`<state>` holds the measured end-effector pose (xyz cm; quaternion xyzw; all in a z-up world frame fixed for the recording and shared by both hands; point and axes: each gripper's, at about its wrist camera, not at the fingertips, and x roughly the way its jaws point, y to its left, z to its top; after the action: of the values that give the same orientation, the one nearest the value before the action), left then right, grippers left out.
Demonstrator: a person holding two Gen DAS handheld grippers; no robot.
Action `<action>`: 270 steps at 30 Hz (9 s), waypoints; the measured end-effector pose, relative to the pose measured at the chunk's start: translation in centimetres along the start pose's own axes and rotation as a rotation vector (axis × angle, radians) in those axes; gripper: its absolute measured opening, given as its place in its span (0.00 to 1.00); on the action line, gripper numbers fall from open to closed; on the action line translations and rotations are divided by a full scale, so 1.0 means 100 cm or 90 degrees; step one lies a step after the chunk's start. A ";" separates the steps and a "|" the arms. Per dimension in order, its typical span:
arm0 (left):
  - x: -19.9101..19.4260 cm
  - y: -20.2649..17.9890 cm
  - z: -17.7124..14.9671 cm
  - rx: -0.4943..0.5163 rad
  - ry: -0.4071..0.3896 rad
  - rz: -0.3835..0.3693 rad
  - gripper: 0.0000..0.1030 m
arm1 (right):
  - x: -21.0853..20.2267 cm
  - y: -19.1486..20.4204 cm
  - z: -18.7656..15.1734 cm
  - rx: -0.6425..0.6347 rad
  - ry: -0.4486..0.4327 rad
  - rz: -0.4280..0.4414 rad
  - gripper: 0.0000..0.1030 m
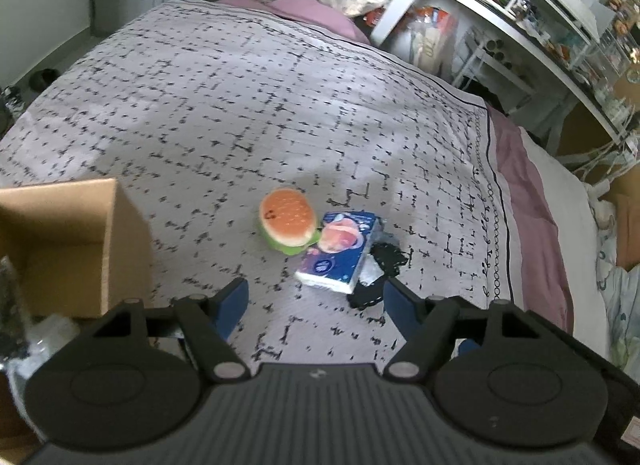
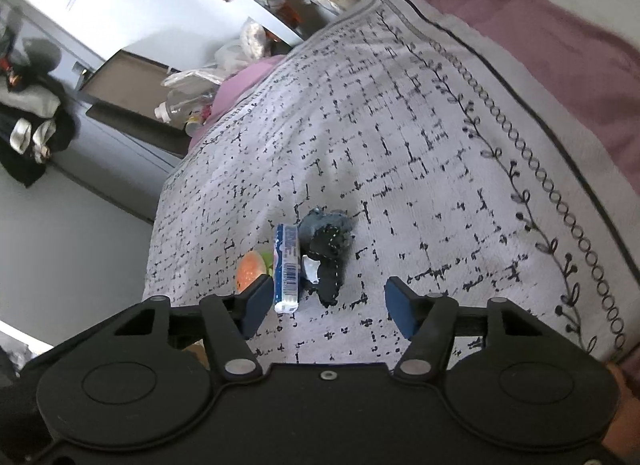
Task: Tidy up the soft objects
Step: 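Move both grippers back to the burger plush and tissue pack, then grasp the Vinda tissue pack with the left gripper while the right gripper grasps the black cable, then carry the tissue pack and black cable over the cardboard box with both grippers, then open both grippers to drop the tissue pack and cable into the box, then move both grippers back to the burger plush and blue fluffy plush, then grasp the burger plush with the left gripper while the right gripper grasps the blue plush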
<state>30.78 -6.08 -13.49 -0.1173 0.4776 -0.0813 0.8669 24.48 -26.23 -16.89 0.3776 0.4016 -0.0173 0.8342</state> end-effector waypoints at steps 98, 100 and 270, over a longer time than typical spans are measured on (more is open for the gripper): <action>-0.062 0.021 -0.010 -0.015 -0.087 -0.026 0.18 | -0.019 0.043 -0.018 -0.097 -0.029 0.046 0.22; -0.068 0.028 -0.011 -0.021 -0.092 -0.022 0.18 | -0.018 0.049 -0.024 -0.109 -0.024 0.049 0.22; 0.067 0.020 0.037 -0.167 -0.026 0.012 0.39 | 0.094 0.061 0.052 -0.338 0.135 -0.040 0.34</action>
<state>37.53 -5.41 -17.50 -0.2271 0.4673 -0.0074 0.8544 36.31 -22.69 -17.53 0.1332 0.4888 0.1024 0.8561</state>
